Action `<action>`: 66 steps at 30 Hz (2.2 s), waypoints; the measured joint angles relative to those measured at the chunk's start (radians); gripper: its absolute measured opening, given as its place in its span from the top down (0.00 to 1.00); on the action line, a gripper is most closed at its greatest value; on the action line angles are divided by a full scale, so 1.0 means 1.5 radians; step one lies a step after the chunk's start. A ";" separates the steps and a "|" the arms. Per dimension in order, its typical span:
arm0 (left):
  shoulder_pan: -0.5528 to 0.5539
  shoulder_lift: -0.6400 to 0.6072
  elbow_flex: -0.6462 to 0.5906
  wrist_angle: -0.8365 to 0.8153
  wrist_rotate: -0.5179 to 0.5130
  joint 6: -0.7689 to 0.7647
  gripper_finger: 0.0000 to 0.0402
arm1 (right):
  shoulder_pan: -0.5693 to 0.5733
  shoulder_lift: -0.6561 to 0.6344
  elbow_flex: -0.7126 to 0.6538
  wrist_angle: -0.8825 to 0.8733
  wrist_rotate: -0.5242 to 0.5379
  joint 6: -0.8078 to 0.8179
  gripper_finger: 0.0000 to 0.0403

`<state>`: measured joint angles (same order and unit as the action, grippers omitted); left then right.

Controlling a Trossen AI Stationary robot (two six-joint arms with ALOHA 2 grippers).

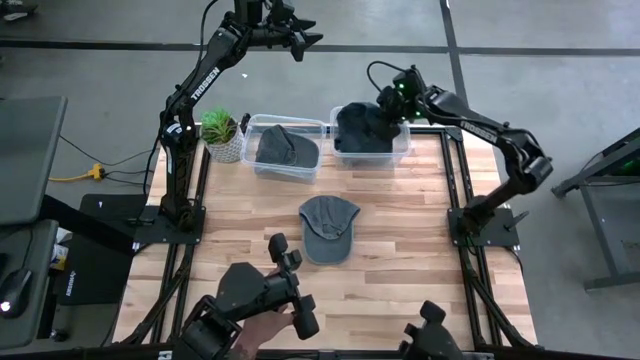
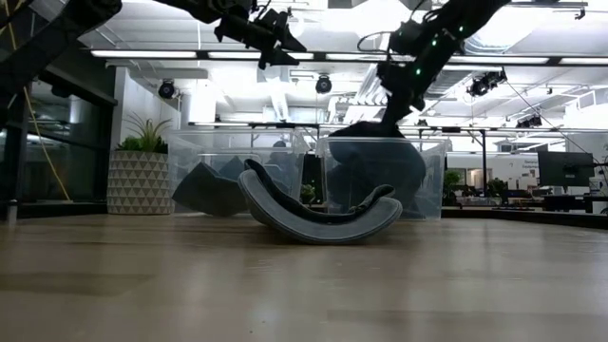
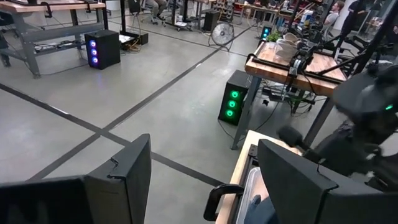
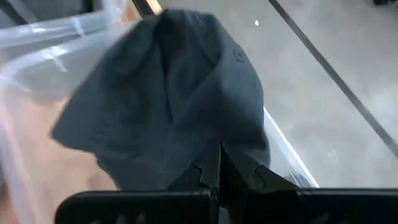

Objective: Pick & Place hat
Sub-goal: Put the blue cap into the right transparent bin, then put the gray cap into the left transparent bin

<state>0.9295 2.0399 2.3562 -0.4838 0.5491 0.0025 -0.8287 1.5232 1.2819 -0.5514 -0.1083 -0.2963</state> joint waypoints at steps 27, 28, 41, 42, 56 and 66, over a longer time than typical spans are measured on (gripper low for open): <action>-0.001 0.000 -0.001 -0.028 0.013 -0.004 0.41 | -0.028 0.066 -0.001 0.039 0.007 -0.009 1.00; -0.001 0.000 -0.001 -0.028 0.013 -0.004 0.41 | -0.028 0.057 -0.001 0.040 0.002 -0.012 1.00; -0.004 0.000 -0.001 -0.048 0.030 -0.009 0.41 | -0.028 -0.044 -0.001 0.040 -0.007 -0.018 1.00; -0.006 0.000 -0.001 -0.058 0.030 -0.006 0.41 | -0.028 -0.055 -0.001 0.042 -0.008 -0.018 0.99; -0.126 0.000 -0.001 -0.238 -0.090 -0.022 0.41 | -0.133 -0.184 -0.001 0.031 -0.119 0.016 0.63; -0.272 0.000 -0.001 -0.415 -0.289 -0.148 0.41 | -0.182 -0.200 -0.001 -0.023 -0.213 -0.017 0.54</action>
<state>0.5217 2.0399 2.3543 -1.1056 0.1157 -0.2191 -1.1020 1.2240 1.2812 -0.5862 -0.4280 -0.3217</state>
